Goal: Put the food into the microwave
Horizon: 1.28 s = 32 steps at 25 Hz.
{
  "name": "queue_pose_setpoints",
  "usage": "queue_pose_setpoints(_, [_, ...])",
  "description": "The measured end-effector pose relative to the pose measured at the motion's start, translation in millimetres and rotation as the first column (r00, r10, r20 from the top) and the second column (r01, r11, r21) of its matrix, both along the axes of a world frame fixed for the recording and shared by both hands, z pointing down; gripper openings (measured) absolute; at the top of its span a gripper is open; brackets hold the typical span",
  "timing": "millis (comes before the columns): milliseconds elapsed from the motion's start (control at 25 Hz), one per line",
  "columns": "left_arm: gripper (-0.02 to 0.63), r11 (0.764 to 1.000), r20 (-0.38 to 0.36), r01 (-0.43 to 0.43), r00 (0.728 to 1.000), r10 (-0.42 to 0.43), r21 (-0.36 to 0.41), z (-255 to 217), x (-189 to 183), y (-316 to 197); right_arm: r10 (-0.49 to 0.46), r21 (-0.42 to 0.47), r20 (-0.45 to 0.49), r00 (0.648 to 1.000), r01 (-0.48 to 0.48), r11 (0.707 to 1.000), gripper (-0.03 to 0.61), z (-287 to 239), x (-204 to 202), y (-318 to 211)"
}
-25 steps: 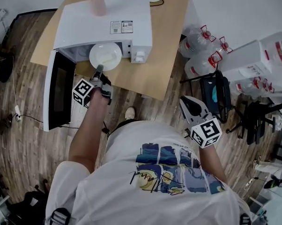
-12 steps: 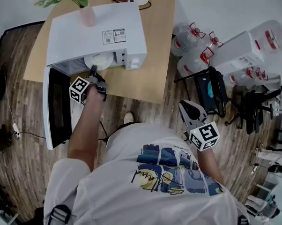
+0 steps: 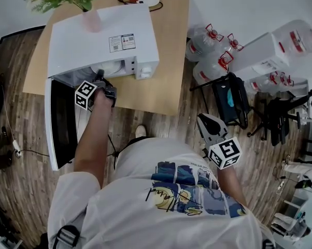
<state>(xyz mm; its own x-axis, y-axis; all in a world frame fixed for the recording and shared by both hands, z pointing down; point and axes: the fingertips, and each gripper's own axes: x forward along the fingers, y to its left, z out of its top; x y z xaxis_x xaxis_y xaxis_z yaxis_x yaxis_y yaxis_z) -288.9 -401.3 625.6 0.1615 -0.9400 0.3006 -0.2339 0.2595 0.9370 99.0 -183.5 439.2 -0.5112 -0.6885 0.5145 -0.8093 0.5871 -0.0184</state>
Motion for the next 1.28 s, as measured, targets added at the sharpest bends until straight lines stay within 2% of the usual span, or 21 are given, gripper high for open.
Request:
queue_pose_setpoints(400, [0.018, 0.998, 0.065, 0.006, 0.998, -0.002, -0.060, 6.4, 0.7, -8.9, -0.013, -0.013, -0.001, 1.000, 0.013, 1.000, 0.023, 1.1, -2.6, -6.1])
queue_pose_setpoints(520, [0.028, 0.996, 0.129, -0.005, 0.991, 0.016, -0.090, 6.8, 0.3, -12.5, -0.014, -0.013, -0.002, 1.000, 0.014, 1.000, 0.023, 1.8, -3.3, -8.8])
queue_pose_setpoints(600, [0.038, 0.992, 0.205, -0.027, 0.978, 0.051, -0.121, 6.3, 1.0, -13.3, -0.013, -0.013, -0.003, 1.000, 0.013, 1.000, 0.023, 1.4, -3.3, -9.9])
queue_pose_setpoints(800, [0.070, 0.979, 0.385, -0.060, 0.913, 0.133, -0.197, 3.8, -1.5, -13.5, -0.006, -0.010, -0.002, 1.000, 0.006, 1.000, 0.023, 0.4, -2.3, -9.2])
queue_pose_setpoints(960, [0.096, 0.967, 0.504, -0.054, 0.845, 0.178, -0.250, 4.3, -6.6, -12.8, 0.001, -0.018, -0.003, 1.000, -0.001, 1.000, 0.023, 4.1, -1.9, -8.4])
queue_pose_setpoints(1120, [0.115, 0.959, 0.599, -0.048, 0.771, 0.214, -0.281, 3.5, -11.1, -12.9, 0.002, -0.020, -0.006, 1.000, -0.002, 1.000, 0.023, 5.5, -2.9, -6.8])
queue_pose_setpoints(1280, [0.142, 0.952, 0.665, -0.044, 0.706, 0.244, -0.303, 2.6, -13.4, -13.7, 0.001, -0.022, -0.006, 1.000, -0.001, 1.000, 0.023, 5.3, -4.5, -6.0])
